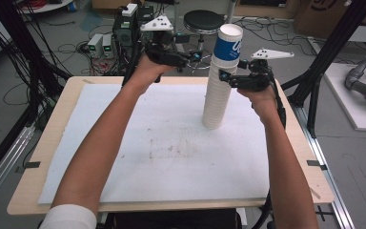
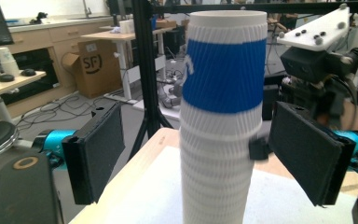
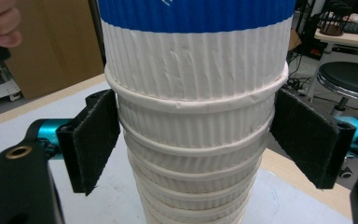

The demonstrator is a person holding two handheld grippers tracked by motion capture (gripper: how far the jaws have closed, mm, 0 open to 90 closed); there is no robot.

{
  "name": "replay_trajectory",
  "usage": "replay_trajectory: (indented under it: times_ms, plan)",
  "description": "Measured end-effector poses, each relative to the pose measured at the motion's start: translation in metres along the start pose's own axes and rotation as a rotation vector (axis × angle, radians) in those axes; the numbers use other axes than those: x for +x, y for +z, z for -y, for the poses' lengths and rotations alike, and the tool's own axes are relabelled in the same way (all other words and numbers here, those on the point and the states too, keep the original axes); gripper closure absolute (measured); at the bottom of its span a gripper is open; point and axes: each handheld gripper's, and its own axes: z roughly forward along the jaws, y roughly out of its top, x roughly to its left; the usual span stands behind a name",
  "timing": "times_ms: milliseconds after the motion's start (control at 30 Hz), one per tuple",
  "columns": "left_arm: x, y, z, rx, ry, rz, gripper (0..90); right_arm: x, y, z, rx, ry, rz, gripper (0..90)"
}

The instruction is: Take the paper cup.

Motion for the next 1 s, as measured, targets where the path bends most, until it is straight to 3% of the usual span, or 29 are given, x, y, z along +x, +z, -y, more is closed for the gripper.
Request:
replay_trajectory:
  times_ms: [33,67,167,533,667,767,833,900,933,1000]
  plan:
    - [0.000,0.000,0.000,0.000,0.000,0.000,18.2,0.000,0.000,0.000,0.000,0.000,0.000,16.7]
    - [-0.002,0.012,-0.002,-0.006,-0.010,0.003,18.2,0.000,0.000,0.000,-0.001,0.004,0.002,16.7]
    - [-0.004,0.026,-0.005,0.008,-0.004,0.012,18.2,0.001,0.000,-0.001,0.003,-0.003,-0.002,16.7]
    - [-0.014,0.064,-0.016,0.031,-0.009,0.034,17.9,0.000,0.000,-0.001,0.005,-0.006,-0.007,16.7]
    - [-0.017,0.070,-0.016,0.022,0.002,0.044,21.4,0.002,0.000,-0.001,0.007,-0.011,-0.006,16.7]
    - [-0.018,0.070,-0.018,0.019,0.040,0.041,24.1,0.001,0.000,-0.001,0.008,-0.011,-0.007,16.7]
    - [-0.019,0.069,-0.018,0.015,0.037,0.039,24.7,0.002,-0.001,-0.001,0.009,-0.014,-0.009,16.7]
    - [-0.019,0.069,-0.018,0.002,0.030,0.037,25.3,0.002,-0.001,-0.001,0.008,-0.014,-0.008,16.8]
    - [-0.021,0.066,-0.022,-0.062,0.019,0.027,26.2,0.002,-0.001,-0.001,0.009,-0.015,-0.008,16.8]
    - [-0.021,0.061,-0.031,-0.129,-0.001,0.018,27.4,0.003,-0.001,-0.001,0.009,-0.019,-0.010,16.8]
